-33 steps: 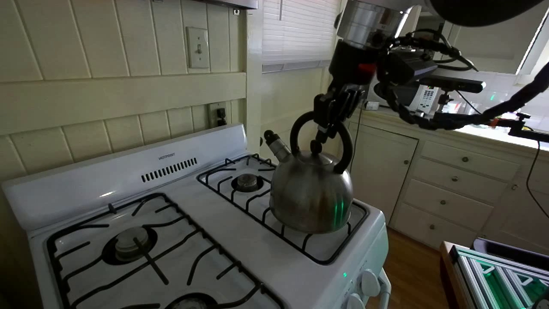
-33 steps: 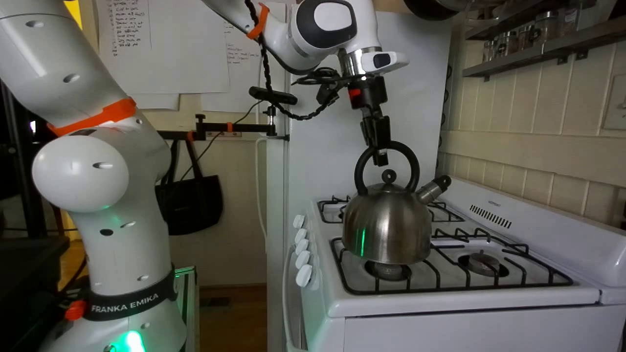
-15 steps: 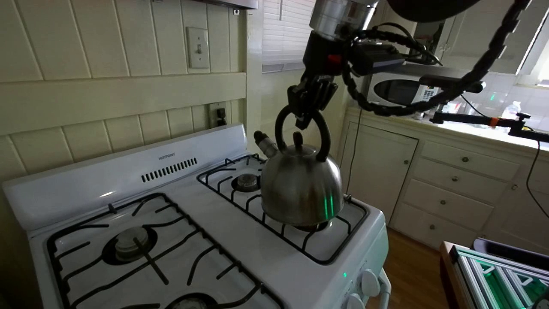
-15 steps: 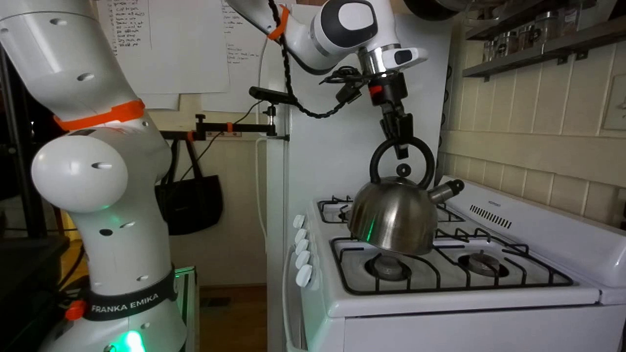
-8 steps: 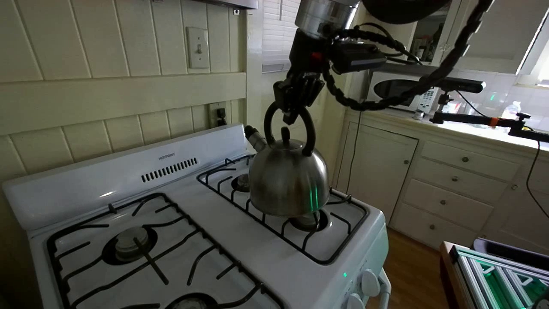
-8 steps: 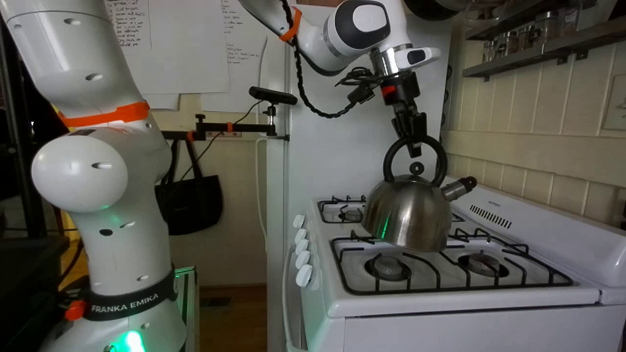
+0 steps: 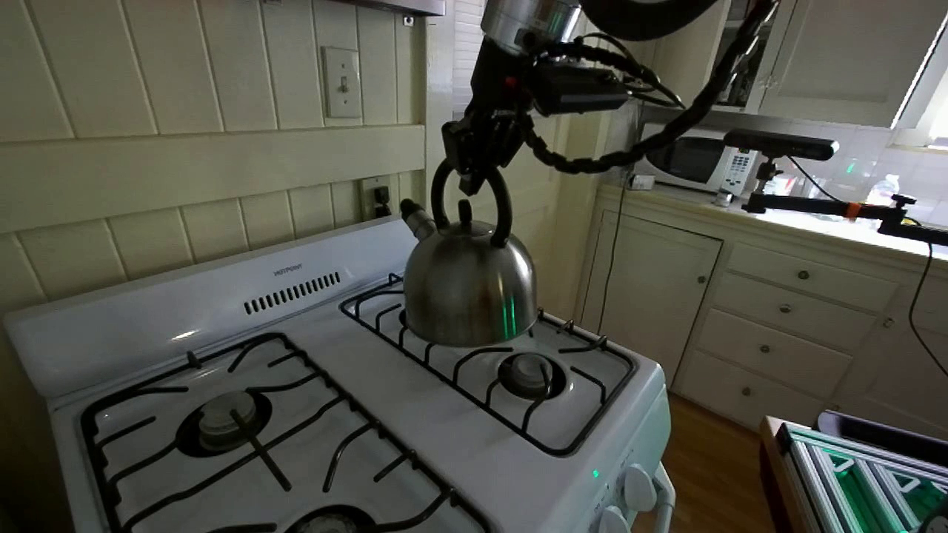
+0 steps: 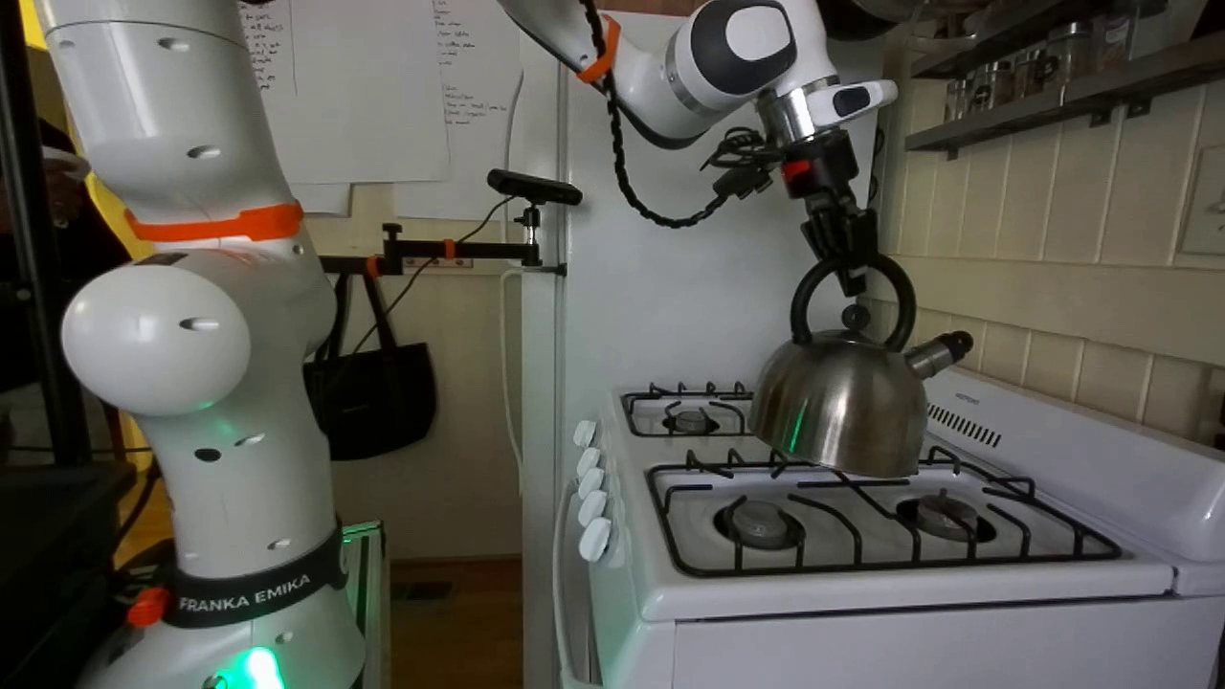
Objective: Move the silver kettle forwards.
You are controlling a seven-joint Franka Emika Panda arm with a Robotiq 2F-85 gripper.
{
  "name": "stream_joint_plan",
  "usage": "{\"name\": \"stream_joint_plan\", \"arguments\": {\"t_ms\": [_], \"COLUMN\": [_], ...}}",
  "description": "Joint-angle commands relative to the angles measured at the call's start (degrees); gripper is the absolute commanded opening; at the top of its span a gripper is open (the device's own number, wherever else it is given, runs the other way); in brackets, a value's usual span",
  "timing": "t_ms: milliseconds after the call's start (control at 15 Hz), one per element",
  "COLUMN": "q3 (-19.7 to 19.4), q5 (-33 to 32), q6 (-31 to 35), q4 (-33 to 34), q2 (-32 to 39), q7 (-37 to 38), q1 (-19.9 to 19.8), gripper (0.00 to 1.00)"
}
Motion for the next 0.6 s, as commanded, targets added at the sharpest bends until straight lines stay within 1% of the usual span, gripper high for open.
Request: {"name": "stream_joint_plan", "arguments": {"t_ms": [0,400,533], "q3": [-1.13,-3.6,-4.44], "q5": [-2.87,-5.88,-5.85], "q6": [2.97,10.18,11.89], "q4": [5.56,10.41,11.7], "q2": [4.89,11.35,13.0], "q7": [0.68,0.88,0.63], "q1": [0.75,1.32,1.8], "gripper": [0.02,0.02,0.02]}}
